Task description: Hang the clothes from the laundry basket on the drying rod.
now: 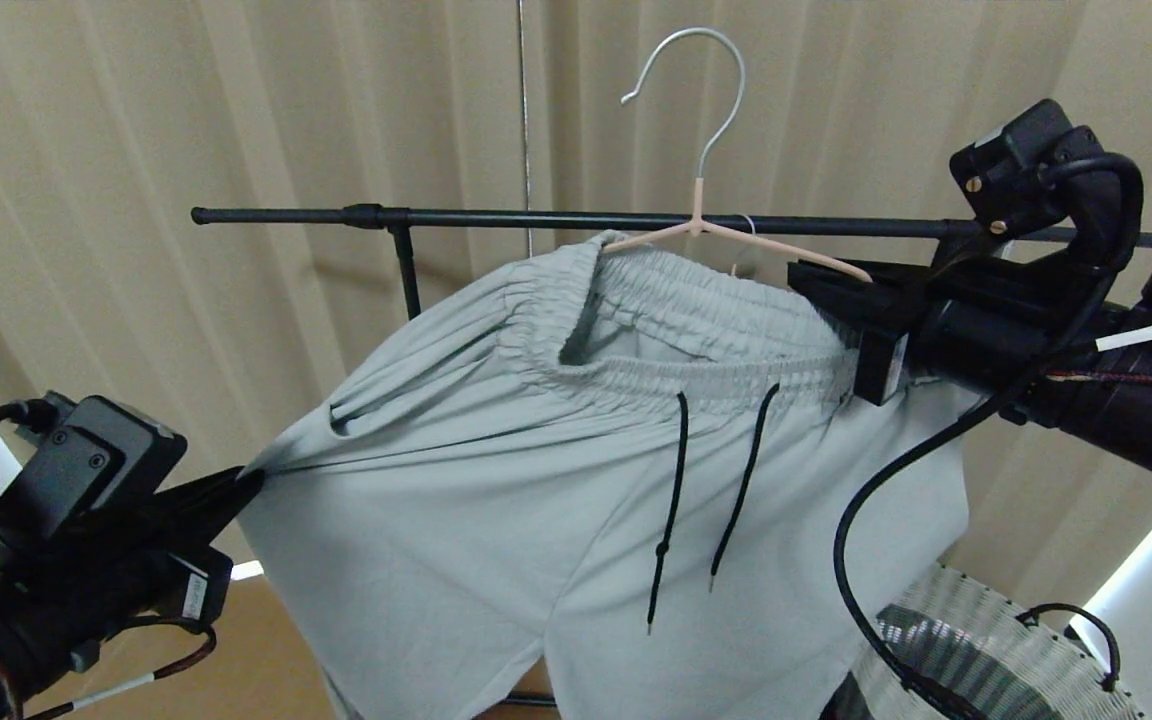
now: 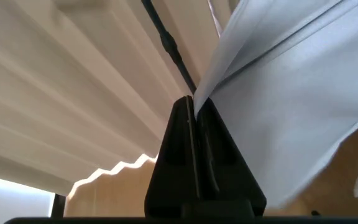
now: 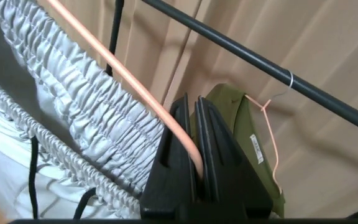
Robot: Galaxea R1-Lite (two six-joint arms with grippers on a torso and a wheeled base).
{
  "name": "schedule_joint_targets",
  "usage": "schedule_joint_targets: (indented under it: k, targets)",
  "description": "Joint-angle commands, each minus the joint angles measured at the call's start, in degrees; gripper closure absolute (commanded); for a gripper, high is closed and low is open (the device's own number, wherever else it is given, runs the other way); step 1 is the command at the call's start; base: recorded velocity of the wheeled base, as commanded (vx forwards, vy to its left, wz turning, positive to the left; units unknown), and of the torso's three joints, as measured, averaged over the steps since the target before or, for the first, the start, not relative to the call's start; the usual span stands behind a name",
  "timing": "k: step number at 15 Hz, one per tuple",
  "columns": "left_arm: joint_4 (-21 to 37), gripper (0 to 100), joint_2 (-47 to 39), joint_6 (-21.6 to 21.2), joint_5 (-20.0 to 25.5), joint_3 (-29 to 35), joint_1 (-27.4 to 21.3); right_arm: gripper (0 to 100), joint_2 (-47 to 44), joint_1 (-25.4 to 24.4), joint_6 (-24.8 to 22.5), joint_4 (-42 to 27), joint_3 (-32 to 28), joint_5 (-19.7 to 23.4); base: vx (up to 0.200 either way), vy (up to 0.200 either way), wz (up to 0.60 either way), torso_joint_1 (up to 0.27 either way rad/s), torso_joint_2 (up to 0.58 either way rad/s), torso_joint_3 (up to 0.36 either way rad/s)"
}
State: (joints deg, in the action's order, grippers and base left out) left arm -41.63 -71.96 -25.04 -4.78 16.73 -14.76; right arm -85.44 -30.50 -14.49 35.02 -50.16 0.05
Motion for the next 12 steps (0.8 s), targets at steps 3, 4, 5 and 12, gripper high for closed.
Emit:
schedule_joint_targets:
  k: [3,4,5,12]
  targets:
    - [0.0,0,2.9,0.2,0.0,-0.6,0.1,100,-0.1,0.0,-0.2,-0.7,0.2,-0.7,0.000,0.000,0.00,0.000,0.00,0.000]
    - [-0.1,0,3.2,0.2,0.0,-0.9,0.0,100,-0.1,0.0,-0.2,-0.9,0.3,-1.0,0.000,0.000,0.00,0.000,0.00,0.000]
    - [-0.1,0,5.8,0.3,0.0,-1.5,-0.1,100,-0.1,0.0,-0.2,-1.2,0.7,-2.9,0.000,0.000,0.00,0.000,0.00,0.000]
    - [14.3,0,26.0,5.2,-1.9,3.5,0.4,100,1.2,0.0,-0.1,-7.0,4.5,-12.1,0.000,0.000,0.00,0.000,0.00,0.000]
